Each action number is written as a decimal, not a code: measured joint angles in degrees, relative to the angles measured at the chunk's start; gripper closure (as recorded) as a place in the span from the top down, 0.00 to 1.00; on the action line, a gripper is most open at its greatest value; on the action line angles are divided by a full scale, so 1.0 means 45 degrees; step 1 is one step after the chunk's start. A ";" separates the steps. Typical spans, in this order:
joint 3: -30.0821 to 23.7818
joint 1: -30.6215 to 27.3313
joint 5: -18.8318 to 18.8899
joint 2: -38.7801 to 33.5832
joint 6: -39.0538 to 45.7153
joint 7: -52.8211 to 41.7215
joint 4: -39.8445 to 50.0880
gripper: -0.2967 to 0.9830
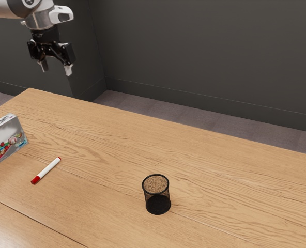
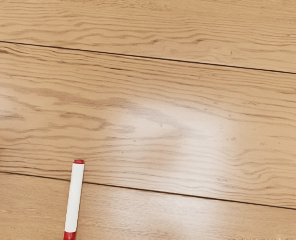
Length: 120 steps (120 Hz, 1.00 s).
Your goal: Put the marker into the pen holder.
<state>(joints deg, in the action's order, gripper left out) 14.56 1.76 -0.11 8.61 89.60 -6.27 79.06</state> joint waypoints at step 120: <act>0.0224 -0.0792 0.0231 0.0787 0.4637 -0.2993 0.6879 0.75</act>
<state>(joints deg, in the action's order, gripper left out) 15.57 -1.80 0.93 12.15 110.47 -19.74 110.01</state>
